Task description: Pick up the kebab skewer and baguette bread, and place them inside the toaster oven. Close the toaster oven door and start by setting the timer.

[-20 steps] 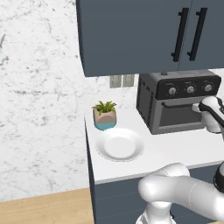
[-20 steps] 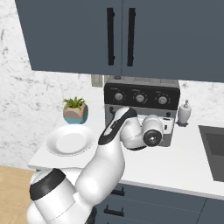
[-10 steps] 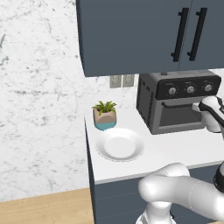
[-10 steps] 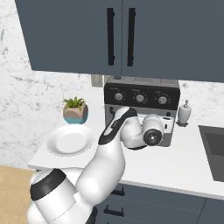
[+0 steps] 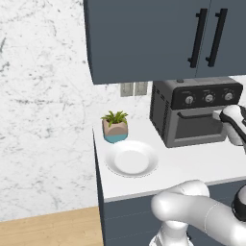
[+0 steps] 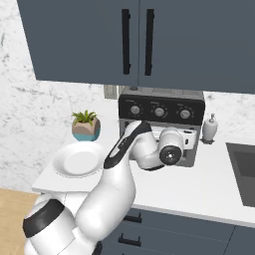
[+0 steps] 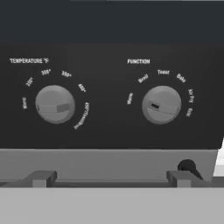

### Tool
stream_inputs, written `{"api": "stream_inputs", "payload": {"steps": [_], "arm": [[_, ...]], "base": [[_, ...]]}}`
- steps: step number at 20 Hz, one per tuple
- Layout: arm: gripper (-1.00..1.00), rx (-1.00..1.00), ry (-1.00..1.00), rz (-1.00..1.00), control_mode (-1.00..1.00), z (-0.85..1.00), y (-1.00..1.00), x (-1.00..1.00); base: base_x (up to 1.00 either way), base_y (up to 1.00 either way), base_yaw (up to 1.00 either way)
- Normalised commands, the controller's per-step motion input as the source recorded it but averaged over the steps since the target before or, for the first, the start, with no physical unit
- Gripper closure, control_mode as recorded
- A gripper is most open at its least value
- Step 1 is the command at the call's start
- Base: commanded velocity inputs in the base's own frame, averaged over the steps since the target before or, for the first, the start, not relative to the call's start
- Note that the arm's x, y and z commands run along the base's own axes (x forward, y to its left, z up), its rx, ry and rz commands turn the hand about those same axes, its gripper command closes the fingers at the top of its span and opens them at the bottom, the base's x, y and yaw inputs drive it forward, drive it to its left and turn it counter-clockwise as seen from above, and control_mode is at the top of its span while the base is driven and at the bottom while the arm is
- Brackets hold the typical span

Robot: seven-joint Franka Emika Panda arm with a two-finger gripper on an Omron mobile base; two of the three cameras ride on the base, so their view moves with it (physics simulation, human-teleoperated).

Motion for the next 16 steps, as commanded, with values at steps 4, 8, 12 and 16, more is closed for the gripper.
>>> {"api": "stream_inputs", "payload": {"steps": [4, 8, 12, 16], "arm": [[-1.00, 0.00, -0.01, 0.00, -1.00, 0.20, 0.13, -0.47], [-1.00, 0.00, 0.00, 0.00, -1.00, 0.20, 0.44, -0.24], [-1.00, 0.00, 0.00, 0.00, -1.00, 0.24, 0.68, -0.03], [-1.00, 0.00, 0.00, 0.00, -1.00, 0.23, 0.67, -0.01]], "base": [[0.00, 0.00, 0.00], [0.00, 0.00, 0.00], [0.00, 0.00, 0.00], [0.00, 0.00, 0.00]]}}
